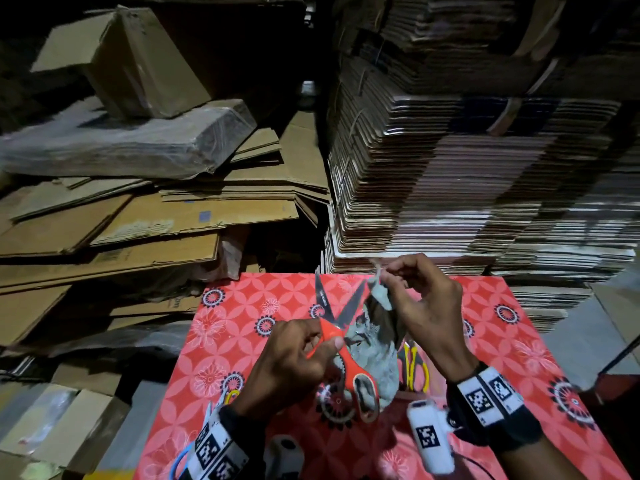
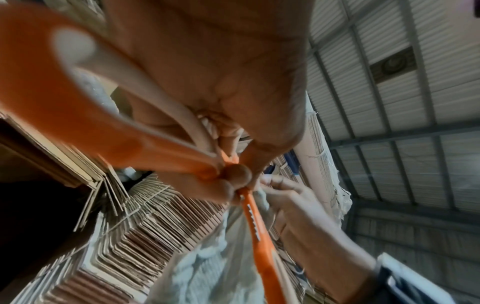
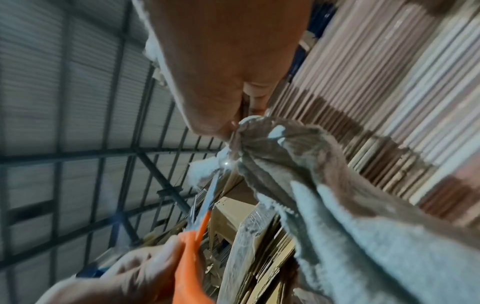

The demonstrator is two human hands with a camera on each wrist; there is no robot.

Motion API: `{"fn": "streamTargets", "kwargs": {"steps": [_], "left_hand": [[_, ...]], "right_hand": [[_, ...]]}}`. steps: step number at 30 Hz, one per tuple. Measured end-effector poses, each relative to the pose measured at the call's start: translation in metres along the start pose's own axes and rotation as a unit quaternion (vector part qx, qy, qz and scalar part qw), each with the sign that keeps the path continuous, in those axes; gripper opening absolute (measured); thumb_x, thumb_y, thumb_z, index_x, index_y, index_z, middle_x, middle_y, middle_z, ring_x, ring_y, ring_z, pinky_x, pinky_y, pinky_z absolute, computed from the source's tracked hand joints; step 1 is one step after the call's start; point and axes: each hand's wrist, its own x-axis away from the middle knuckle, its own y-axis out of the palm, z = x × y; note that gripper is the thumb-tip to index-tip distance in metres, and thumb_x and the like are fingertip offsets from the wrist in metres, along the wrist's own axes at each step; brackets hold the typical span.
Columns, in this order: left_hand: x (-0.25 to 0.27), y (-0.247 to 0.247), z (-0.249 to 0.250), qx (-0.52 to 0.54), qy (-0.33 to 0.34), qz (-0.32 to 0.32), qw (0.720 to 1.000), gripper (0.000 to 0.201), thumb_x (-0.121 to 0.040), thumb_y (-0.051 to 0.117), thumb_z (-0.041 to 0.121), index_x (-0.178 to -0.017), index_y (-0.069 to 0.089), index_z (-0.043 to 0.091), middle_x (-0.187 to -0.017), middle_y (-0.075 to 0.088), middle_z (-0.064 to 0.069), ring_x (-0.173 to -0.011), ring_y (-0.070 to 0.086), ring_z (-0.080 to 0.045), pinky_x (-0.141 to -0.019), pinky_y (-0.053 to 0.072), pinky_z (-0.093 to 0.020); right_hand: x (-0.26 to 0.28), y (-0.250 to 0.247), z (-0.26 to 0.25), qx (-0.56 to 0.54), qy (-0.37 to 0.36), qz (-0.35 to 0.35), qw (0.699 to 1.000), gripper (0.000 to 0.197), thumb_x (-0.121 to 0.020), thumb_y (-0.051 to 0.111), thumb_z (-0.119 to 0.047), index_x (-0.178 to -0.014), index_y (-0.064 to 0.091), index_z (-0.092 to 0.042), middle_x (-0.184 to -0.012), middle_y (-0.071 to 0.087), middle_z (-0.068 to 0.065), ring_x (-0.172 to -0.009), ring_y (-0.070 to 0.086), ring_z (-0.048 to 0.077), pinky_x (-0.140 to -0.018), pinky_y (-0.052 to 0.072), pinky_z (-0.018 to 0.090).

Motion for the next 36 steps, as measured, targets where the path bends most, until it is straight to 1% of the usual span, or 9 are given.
{"fn": "streamTargets", "kwargs": {"steps": [4,7,12,17,20,24,29,33,36], "left_hand": [[0.0,-0.006,0.003,0.068,-0.036,0.008,0.997,0.033,-0.093,0.065,0.041,-0.061,0.059,0.034,-0.045,0.055,0.003,-0.042,0.056,-0.016,-0.047,0.042,-0.033],[-0.002,-0.008,0.006,0.129,-0.049,0.005,0.99,0.033,-0.096,0.063,0.037,-0.063,0.063,0.032,-0.045,0.059,0.0,-0.039,0.06,-0.017,-0.049,0.045,-0.025],[-0.009,-0.004,0.007,0.151,-0.081,0.016,0.985,0.044,-0.102,0.067,0.024,-0.059,0.062,0.028,-0.047,0.058,0.0,-0.04,0.06,-0.023,-0.045,0.052,-0.035],[-0.013,0.002,0.01,0.148,-0.079,0.024,0.985,0.041,-0.102,0.067,0.026,-0.062,0.061,0.02,-0.049,0.062,-0.008,-0.042,0.061,-0.028,-0.048,0.05,-0.033],[-0.018,0.009,0.01,0.157,-0.089,0.037,0.983,0.039,-0.101,0.069,0.029,-0.064,0.064,0.02,-0.054,0.066,-0.011,-0.048,0.067,-0.032,-0.051,0.051,-0.035],[-0.026,0.024,0.008,0.193,-0.116,0.035,0.974,0.041,-0.101,0.069,0.023,-0.066,0.053,0.011,-0.053,0.059,-0.004,-0.051,0.06,-0.025,-0.055,0.05,-0.038],[-0.032,0.05,0.016,0.246,-0.088,0.029,0.965,0.053,-0.096,0.07,0.039,-0.08,0.054,-0.009,-0.066,0.053,-0.024,-0.059,0.061,-0.018,-0.06,0.05,-0.033],[-0.037,0.071,0.02,0.24,-0.103,0.039,0.965,0.043,-0.102,0.067,0.025,-0.064,0.051,0.016,-0.06,0.049,-0.006,-0.059,0.055,-0.019,-0.06,0.045,-0.032],[-0.042,0.086,0.022,0.224,-0.124,0.055,0.965,0.045,-0.103,0.065,0.026,-0.065,0.05,0.008,-0.057,0.052,-0.007,-0.052,0.053,-0.017,-0.058,0.044,-0.032]], "right_hand": [[0.019,0.009,0.03,-0.004,0.048,-0.03,0.998,0.024,-0.087,0.08,0.0,-0.091,0.069,-0.021,-0.08,0.071,-0.008,-0.071,0.066,0.008,-0.07,0.055,0.023],[0.042,0.02,0.049,0.005,0.081,-0.108,0.991,0.026,-0.088,0.076,0.001,-0.088,0.069,-0.024,-0.076,0.071,-0.006,-0.069,0.067,0.014,-0.065,0.056,0.031],[0.052,0.014,0.05,-0.045,0.16,-0.19,0.968,0.018,-0.099,0.067,-0.005,-0.093,0.072,-0.021,-0.079,0.073,-0.001,-0.079,0.075,0.019,-0.071,0.058,0.033],[0.048,-0.008,0.017,-0.175,0.233,-0.217,0.932,0.039,-0.105,0.053,-0.034,-0.098,0.074,-0.001,-0.089,0.075,0.02,-0.081,0.071,0.027,-0.076,0.058,0.035],[0.057,-0.021,-0.002,-0.154,0.195,-0.271,0.93,0.045,-0.103,0.058,-0.048,-0.097,0.077,-0.008,-0.08,0.072,0.015,-0.075,0.066,0.018,-0.072,0.051,0.032],[0.066,-0.032,-0.009,-0.12,0.189,-0.286,0.932,0.017,-0.1,0.069,-0.02,-0.109,0.079,-0.029,-0.061,0.062,-0.014,-0.057,0.048,-0.004,-0.06,0.037,0.011],[0.072,-0.037,0.0,-0.097,0.208,-0.257,0.939,0.01,-0.095,0.076,-0.02,-0.104,0.081,-0.02,-0.066,0.068,-0.009,-0.057,0.052,0.002,-0.062,0.041,0.017],[0.072,-0.047,0.003,-0.1,0.223,-0.229,0.942,0.01,-0.097,0.073,-0.015,-0.096,0.083,-0.013,-0.075,0.078,0.0,-0.067,0.072,0.009,-0.061,0.051,0.019],[0.072,-0.051,0.012,-0.091,0.236,-0.224,0.941,0.011,-0.097,0.072,-0.013,-0.093,0.082,-0.012,-0.069,0.075,-0.001,-0.062,0.069,0.01,-0.058,0.052,0.027]]}}
